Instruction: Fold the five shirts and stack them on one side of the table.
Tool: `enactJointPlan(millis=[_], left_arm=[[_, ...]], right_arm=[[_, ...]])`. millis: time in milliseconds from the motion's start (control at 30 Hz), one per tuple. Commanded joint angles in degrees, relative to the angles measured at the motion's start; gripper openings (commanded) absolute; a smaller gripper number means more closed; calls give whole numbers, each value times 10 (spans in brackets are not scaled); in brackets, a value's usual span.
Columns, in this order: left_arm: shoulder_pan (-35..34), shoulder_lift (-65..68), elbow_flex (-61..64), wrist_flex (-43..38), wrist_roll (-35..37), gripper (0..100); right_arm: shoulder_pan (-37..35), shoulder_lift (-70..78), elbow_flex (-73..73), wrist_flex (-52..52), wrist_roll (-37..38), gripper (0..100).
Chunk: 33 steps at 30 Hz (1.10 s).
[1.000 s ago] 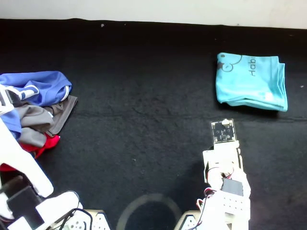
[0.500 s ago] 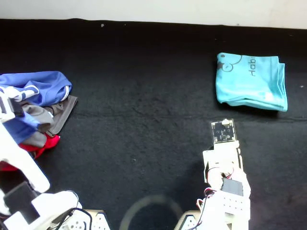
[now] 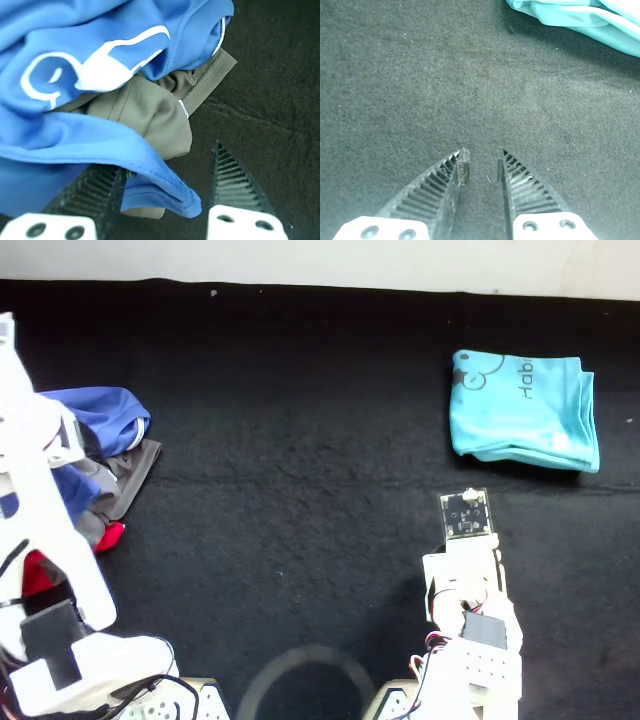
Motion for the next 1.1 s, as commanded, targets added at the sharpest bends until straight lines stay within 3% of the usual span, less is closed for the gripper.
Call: enactJointPlan(millis=[0, 67, 200, 367, 567, 733, 933, 1067], left_arm=[[8, -4, -2, -12, 5, 111], [8, -7, -7, 0, 6, 0], [9, -7, -54, 57, 7, 7], [29, -47, -224, 167, 35, 9], [162, -116, -378, 188, 37, 9], [330, -125, -420, 100, 36, 9], [479, -124, -419, -135, 36, 9], [568, -95, -420, -236, -55, 9]], right_arm=[[2, -8, 45, -7, -7, 102], [2, -8, 45, -7, -7, 102], [6, -8, 45, -7, -7, 102], [6, -8, 44, -7, -7, 102], [6, -8, 47, -7, -8, 102], [3, -8, 49, -7, -8, 102], [3, -8, 50, -8, -8, 102], [2, -8, 50, -8, -8, 102]])
